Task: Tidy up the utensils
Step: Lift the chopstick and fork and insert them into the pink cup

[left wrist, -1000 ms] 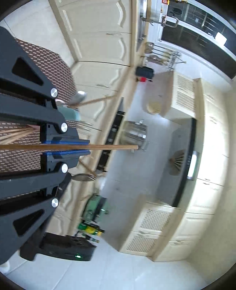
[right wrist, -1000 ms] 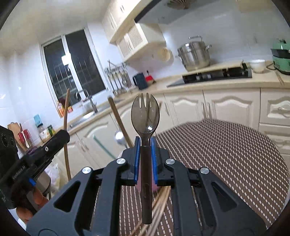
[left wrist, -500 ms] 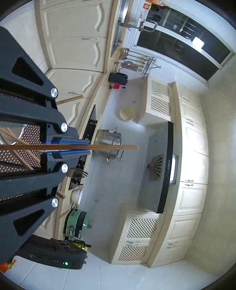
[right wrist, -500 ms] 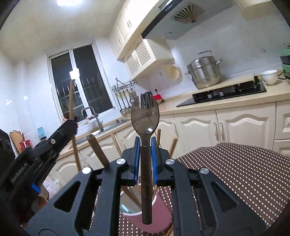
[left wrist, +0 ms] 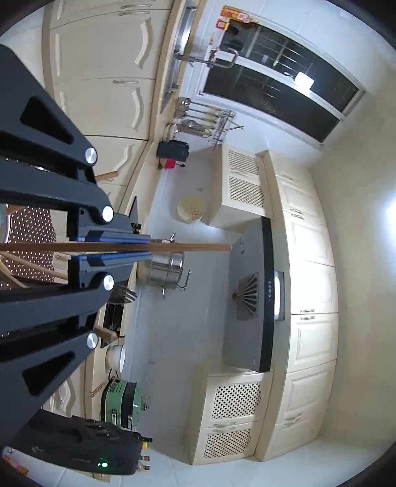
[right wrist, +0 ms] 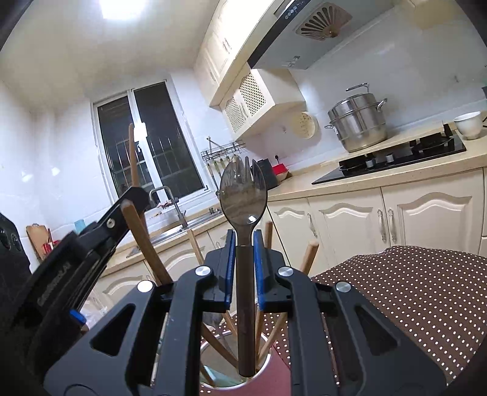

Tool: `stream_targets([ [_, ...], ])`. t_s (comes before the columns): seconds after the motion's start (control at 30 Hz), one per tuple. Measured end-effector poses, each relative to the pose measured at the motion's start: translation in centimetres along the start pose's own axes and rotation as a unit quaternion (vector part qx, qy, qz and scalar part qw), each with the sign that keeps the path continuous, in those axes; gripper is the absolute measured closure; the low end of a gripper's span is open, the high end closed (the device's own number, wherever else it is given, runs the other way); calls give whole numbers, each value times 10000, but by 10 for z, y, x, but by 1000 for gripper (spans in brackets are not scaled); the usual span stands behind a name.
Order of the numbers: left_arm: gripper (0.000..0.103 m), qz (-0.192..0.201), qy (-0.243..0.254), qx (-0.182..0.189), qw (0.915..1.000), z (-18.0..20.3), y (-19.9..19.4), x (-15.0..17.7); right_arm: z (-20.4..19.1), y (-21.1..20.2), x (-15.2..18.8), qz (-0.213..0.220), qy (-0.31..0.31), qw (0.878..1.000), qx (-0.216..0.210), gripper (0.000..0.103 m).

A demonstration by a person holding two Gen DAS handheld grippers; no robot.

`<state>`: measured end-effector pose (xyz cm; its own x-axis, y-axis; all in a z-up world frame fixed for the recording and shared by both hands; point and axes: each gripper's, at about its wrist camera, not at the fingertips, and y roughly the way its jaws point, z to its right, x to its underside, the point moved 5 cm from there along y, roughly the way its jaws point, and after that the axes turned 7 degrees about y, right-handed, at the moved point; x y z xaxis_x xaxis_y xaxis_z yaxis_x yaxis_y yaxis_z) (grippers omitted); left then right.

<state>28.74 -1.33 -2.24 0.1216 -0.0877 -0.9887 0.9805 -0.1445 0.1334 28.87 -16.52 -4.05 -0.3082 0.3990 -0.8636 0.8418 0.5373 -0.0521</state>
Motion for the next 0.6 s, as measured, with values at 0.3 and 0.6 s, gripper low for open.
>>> stream_targets([
  [0.3,97,-100,124,-182,9997,-5,9,18,1,9,13,-59,-91,9998,-143,91],
  [0.6,97,-360,107,-164,9992,-12,2,31,0,12,20,-227,-236,9994,-98,91],
])
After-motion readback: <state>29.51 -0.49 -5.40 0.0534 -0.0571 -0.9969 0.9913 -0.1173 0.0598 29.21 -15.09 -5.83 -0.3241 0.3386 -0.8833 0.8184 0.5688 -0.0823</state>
